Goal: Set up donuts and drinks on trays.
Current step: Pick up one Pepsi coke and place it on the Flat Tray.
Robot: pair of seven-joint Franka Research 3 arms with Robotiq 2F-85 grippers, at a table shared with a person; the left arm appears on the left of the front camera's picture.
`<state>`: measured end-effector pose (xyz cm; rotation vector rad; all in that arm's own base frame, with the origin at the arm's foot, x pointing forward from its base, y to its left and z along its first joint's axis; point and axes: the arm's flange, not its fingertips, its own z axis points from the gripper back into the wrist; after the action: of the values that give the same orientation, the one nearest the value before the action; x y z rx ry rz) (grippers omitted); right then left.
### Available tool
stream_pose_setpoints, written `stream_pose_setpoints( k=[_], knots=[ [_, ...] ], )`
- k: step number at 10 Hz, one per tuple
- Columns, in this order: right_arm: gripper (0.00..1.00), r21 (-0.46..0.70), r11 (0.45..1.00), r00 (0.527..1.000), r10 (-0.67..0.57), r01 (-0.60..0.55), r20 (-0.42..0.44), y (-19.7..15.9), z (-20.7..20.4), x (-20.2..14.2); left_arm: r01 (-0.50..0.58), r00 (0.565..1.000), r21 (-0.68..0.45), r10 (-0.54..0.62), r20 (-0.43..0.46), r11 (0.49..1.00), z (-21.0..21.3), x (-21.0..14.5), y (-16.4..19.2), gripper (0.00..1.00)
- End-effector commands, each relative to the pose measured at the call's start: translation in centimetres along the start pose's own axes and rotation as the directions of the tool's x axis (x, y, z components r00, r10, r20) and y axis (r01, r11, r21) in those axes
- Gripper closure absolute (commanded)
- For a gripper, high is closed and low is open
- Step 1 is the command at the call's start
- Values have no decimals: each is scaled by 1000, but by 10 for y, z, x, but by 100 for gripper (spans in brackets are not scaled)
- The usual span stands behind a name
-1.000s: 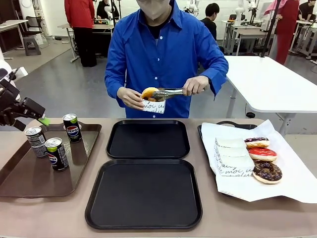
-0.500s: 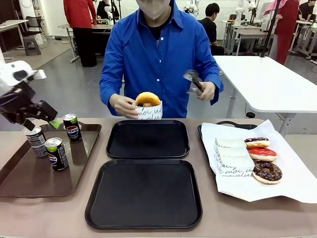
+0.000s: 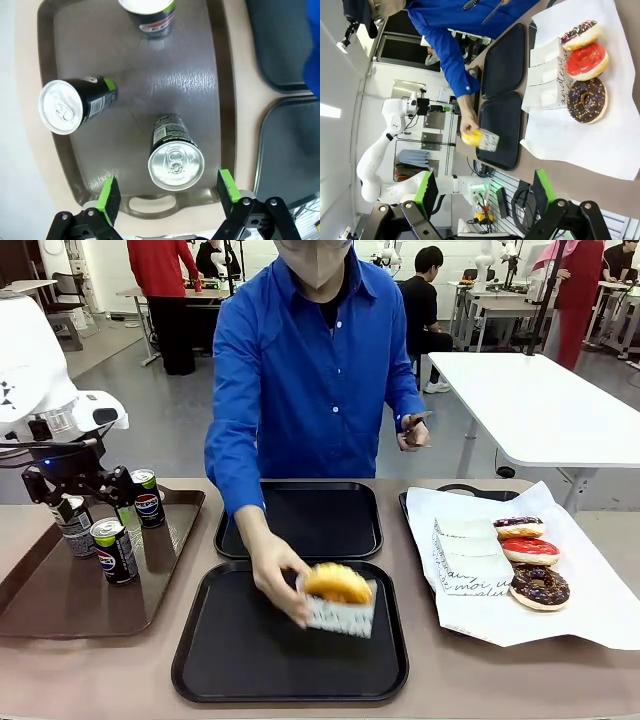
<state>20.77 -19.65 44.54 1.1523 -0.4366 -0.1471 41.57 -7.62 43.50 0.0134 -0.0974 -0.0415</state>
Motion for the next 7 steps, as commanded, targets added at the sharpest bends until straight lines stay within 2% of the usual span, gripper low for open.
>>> stream_pose_setpoints(
  k=[1,3,7],
  knots=[
    [0,14,1000,1000,9,-9,5,-1,2,-1,-45,999,3,45,-11,999,-1,6,4,0],
    [0,14,1000,1000,9,-9,5,-1,2,-1,-71,997,-51,70,-10,996,-12,6,8,0],
    [0,14,1000,1000,9,-9,5,-1,2,-1,-57,998,-46,56,-20,997,-30,8,-5,0]
  ],
)
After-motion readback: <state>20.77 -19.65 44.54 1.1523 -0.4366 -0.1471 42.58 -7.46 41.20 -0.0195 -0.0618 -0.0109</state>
